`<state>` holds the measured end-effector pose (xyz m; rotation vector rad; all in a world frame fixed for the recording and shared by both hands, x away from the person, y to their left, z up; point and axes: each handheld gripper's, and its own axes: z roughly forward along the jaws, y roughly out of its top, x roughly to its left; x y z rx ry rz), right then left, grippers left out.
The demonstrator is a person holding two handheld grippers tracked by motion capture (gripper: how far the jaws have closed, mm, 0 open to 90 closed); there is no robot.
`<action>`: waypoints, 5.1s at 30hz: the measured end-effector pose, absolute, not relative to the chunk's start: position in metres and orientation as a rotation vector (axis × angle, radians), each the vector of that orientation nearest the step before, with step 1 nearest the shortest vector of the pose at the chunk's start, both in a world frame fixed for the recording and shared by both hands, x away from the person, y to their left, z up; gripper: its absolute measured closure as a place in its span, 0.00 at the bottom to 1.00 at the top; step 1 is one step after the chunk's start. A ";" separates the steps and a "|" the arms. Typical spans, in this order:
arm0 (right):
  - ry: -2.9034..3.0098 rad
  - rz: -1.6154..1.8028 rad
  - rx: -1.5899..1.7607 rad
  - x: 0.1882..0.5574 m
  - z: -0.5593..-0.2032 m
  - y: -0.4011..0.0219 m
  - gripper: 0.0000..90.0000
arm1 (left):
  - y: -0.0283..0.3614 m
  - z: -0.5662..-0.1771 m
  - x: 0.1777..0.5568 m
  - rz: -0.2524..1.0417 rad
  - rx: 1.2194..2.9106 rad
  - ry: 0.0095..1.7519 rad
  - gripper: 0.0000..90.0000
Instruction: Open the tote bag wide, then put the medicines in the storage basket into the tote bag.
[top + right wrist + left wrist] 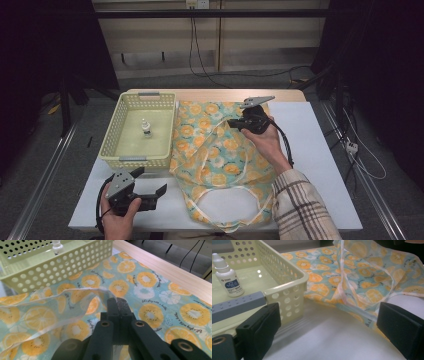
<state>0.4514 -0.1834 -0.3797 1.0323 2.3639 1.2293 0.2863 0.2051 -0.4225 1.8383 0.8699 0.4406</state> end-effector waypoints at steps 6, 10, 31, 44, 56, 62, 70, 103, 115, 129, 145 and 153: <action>2.354 1.210 1.062 0.462 -0.382 -0.184 1.00 | 0.205 -0.423 0.286 0.439 1.834 0.873 0.06; 2.362 1.186 1.100 0.466 -0.391 -0.189 1.00 | 0.205 -0.423 0.286 0.440 1.838 0.870 0.06; 2.329 1.167 1.054 0.422 -0.372 -0.201 0.17 | 0.205 -0.423 0.286 0.440 1.838 0.875 0.06; 2.578 1.118 0.837 0.352 -0.407 -0.174 0.34 | 0.204 -0.423 0.286 0.437 1.841 0.878 0.06; 2.772 0.998 0.693 0.334 -0.440 -0.154 0.50 | 0.205 -0.423 0.286 0.433 1.842 0.870 0.06; 2.783 1.004 0.742 0.341 -0.448 -0.156 0.64 | 0.204 -0.423 0.286 0.433 1.843 0.868 0.06; 2.771 1.019 0.769 0.344 -0.450 -0.157 0.77 | 0.204 -0.423 0.287 0.429 1.845 0.866 0.06; 2.560 1.208 0.824 0.343 -0.419 -0.162 1.00 | 0.205 -0.423 0.286 0.437 1.845 0.866 0.06; 2.456 1.292 0.858 0.357 -0.398 -0.167 1.00 | 0.205 -0.423 0.286 0.437 1.845 0.868 0.06; 2.317 1.421 0.842 0.373 -0.363 -0.172 1.00 | 0.208 -0.424 0.286 0.428 1.832 0.886 0.06; 2.269 1.454 0.833 0.372 -0.352 -0.181 1.00 | 0.208 -0.423 0.289 0.408 1.853 0.898 0.06; 2.271 1.457 0.852 0.376 -0.354 -0.183 1.00 | 0.214 -0.415 0.300 0.353 1.900 0.899 0.08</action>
